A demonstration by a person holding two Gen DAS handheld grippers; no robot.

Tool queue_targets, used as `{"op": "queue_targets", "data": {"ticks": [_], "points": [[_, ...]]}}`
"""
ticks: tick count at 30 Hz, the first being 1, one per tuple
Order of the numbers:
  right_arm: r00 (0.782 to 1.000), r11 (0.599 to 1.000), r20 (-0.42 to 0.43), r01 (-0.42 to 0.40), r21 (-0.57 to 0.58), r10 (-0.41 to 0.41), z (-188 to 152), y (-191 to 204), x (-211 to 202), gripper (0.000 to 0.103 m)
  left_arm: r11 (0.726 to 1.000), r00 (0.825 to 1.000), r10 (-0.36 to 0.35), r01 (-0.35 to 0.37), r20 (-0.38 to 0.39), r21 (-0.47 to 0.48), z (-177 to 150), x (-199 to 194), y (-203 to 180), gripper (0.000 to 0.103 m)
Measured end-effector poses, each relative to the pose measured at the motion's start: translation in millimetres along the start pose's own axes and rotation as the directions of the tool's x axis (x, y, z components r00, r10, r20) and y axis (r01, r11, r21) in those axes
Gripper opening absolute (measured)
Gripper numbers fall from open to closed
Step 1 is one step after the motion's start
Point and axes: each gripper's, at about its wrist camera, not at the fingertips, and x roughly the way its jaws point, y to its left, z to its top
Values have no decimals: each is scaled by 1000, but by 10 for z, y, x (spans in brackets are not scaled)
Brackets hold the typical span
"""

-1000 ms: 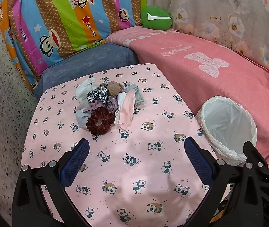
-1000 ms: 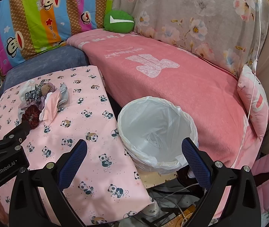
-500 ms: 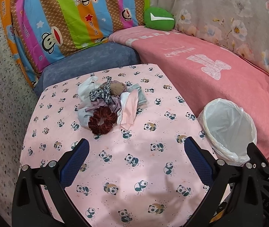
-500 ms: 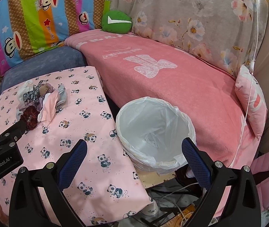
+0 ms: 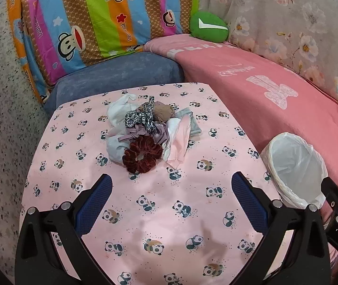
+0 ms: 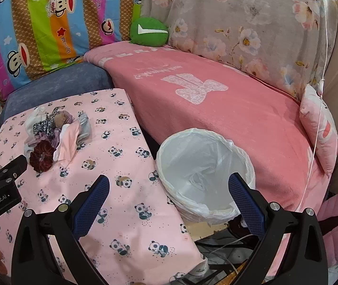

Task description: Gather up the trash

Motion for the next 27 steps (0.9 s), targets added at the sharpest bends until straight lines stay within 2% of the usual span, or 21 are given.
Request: {"op": "queue_targets", "data": {"ticks": [5,9,15,21,23,27], "points": [[1000,1000,0,-26,13,26,38,151,80,98,999,1000,8,-9,-14,-35,4,173,286,96],[998,998,-8,-60,26,60,71,284,183,98,997,999,-13,10,-40,-72,13,372,566,96],[994,994,-26,-106,28,107,113,546,422,98,994,997,38,-45,-74,-103,-9,683,920,96],[988,989,-46,-146,21,147,135,837,684,98,991,995,10,-23,-101,-128,14,970,1141,95],[986,988,-54,-155,17,155,139,931,755,98,992,994,-9,-5,-109,-130,37,1061,1144,92],[984,986,-64,-166,1,166,175,1127,895,98,993,990,-52,37,-135,-109,84,1262,1082,76]]}}
